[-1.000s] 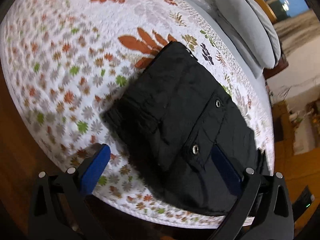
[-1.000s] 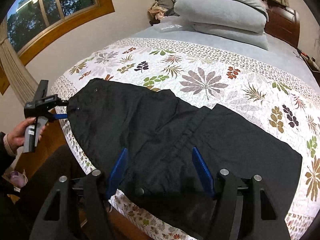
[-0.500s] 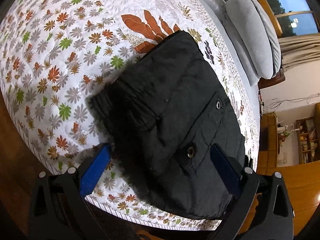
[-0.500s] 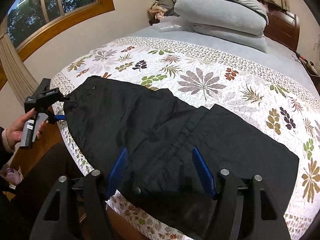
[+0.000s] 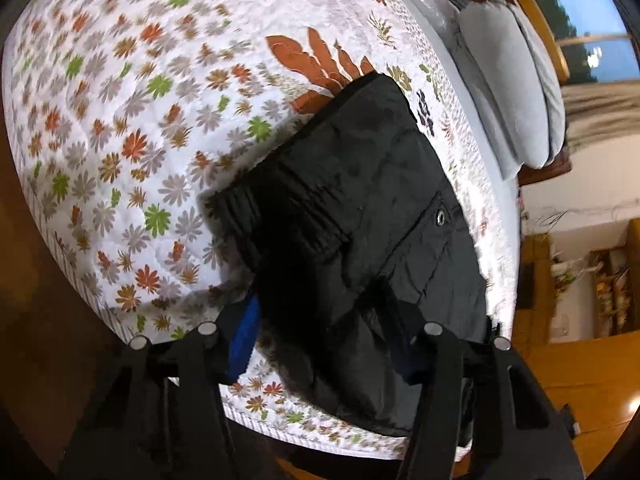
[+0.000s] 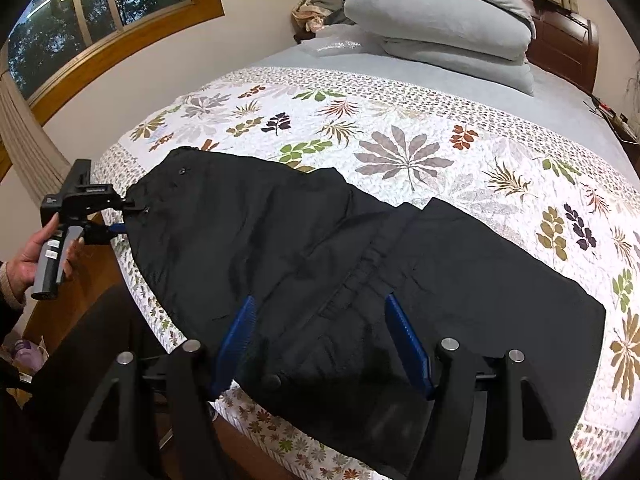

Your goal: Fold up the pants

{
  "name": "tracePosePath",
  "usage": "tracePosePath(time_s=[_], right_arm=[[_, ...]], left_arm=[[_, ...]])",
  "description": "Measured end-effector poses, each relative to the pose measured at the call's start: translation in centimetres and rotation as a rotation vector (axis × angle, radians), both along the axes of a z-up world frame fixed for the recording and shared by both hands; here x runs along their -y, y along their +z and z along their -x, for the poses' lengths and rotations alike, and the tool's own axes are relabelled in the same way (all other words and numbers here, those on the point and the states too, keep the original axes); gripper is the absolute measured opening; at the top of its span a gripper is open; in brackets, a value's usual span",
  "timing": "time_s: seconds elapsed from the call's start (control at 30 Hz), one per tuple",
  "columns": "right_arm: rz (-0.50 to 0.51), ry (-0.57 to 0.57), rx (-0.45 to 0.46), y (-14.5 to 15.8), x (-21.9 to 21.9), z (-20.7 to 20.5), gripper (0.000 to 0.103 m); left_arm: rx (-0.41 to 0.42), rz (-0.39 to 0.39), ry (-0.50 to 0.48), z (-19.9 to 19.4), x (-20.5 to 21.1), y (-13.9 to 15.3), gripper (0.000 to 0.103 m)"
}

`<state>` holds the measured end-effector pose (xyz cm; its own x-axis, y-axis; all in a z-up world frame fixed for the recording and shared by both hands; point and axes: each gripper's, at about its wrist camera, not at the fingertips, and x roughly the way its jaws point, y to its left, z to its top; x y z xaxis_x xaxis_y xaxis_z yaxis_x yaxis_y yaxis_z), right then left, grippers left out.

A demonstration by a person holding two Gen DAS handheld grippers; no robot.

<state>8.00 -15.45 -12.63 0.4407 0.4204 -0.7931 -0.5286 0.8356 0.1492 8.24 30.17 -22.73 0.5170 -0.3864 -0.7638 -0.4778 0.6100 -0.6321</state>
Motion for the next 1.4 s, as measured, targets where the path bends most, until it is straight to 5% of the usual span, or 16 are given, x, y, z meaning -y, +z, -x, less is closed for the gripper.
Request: tracePosePath(time_s=[0.2,0.47,0.63,0.87,1.13,1.4], right_arm=[[0.005,0.002,0.004,-0.1,-0.1,0.0,0.072],[0.041,-0.065,0.049,1.5,0.0,-0.7,0.072],[0.019,-0.095,0.055,2.1,0.5,-1.2,0.072],[0.066,-0.1,0.085,2.2,0.6,-1.2,0.072],[0.047,-0.114,0.086,2.3,1.2,-1.4,0.072],[0.062,-0.126,0.057,1.3,1.4,-1.4,0.072]], left_arm=[[0.058,-0.005,-0.05,-1.0,1.2,1.0,0.05],[0.115,0.081,-0.095,-2.9,1.8,-0.7,0.051],[0.196,0.069,-0.2,-3.9,3.7,0.7,0.041],[0.236,0.072,-0.197,-4.2,3.9,1.0,0.023],[0.377,0.039,-0.278,-4.1,6.3,4.9,0.022],[0.33,0.104,-0.206,-3.6,4.4,2.4,0.021]])
